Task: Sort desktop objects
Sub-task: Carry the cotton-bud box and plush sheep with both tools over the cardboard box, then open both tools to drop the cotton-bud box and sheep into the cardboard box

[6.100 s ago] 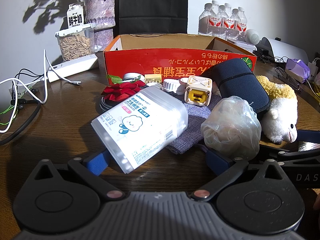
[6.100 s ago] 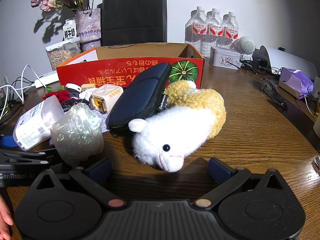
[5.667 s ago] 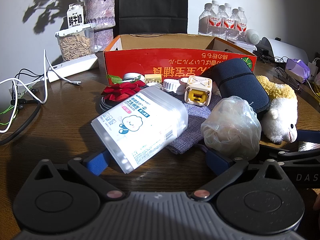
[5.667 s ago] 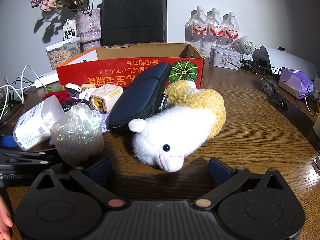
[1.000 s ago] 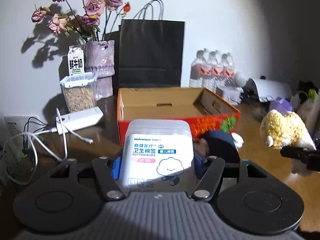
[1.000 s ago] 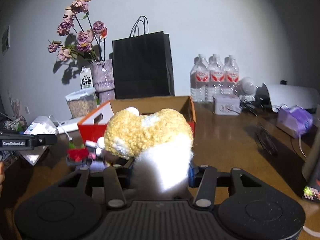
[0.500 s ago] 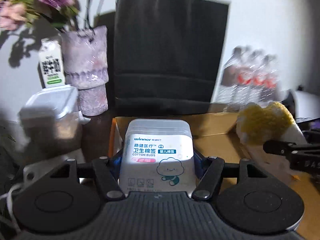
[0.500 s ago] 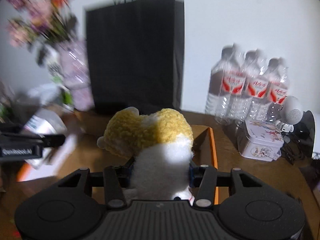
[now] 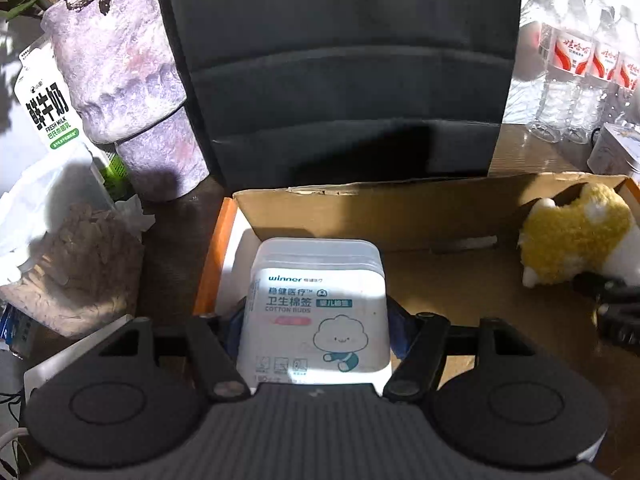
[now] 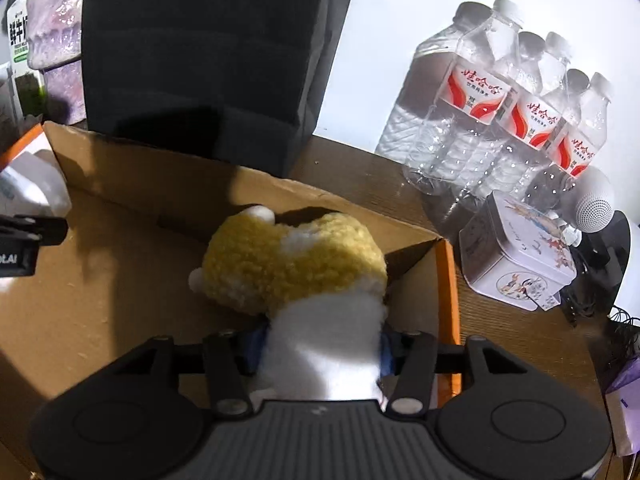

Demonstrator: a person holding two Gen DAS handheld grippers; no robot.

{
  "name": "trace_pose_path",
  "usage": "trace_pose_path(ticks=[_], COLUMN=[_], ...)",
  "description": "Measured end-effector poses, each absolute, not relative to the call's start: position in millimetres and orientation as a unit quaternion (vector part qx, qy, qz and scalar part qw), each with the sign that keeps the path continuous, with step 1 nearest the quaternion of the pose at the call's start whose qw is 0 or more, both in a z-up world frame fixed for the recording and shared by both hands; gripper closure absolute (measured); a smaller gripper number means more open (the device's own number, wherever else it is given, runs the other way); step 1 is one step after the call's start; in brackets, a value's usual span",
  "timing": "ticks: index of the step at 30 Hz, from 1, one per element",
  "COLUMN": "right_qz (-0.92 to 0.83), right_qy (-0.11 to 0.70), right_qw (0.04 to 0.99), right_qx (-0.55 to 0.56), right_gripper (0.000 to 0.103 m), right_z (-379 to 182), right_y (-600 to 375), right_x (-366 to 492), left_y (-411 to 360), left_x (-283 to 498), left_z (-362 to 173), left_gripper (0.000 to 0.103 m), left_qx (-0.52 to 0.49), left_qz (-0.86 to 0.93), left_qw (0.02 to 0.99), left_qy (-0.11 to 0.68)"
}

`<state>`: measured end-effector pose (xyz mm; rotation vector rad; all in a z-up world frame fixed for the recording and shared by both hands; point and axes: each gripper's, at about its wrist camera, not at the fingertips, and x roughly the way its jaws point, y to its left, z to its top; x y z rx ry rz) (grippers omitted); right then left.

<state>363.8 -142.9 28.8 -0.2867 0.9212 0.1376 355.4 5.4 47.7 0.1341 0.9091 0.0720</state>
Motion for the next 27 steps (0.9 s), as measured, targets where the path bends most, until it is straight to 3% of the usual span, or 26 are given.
trace_pose_path(ticks=[3, 5, 6, 11, 17, 22, 27], right_qz=[0.076, 0.067, 0.065, 0.076, 0.094, 0.136, 0.162], right_qy=[0.441, 0.413, 0.401, 0.377, 0.353, 0.315, 0.312], right_qw=[0.888, 0.903, 0.91, 0.919, 0.928, 0.938, 0.936], right_qx=[-0.104, -0.092, -0.088, -0.084, -0.075, -0.042, -0.027], right_gripper=[0.04, 0.032, 0.027, 0.026, 0.021, 0.014, 0.014], right_z=[40, 56, 65, 95, 123, 129, 106], right_y=[-149, -153, -155, -159, -165, -183, -197], right_x=[363, 354, 347, 317, 271, 200, 119], left_y=[1, -1, -1, -2, 11, 13, 22], left_x=[357, 352, 348, 339, 299, 217, 119], left_z=[50, 52, 52, 55, 109, 148, 147], left_gripper=[0.012, 0.006, 0.006, 0.006, 0.002, 0.0, 0.0], left_qx=[0.064, 0.067, 0.067, 0.068, 0.005, 0.013, 0.022], left_qz=[0.011, 0.004, 0.005, 0.016, 0.015, 0.002, -0.041], left_qw=[0.893, 0.896, 0.895, 0.893, 0.921, 0.942, 0.956], left_qy=[0.445, 0.44, 0.441, 0.445, 0.389, 0.337, 0.289])
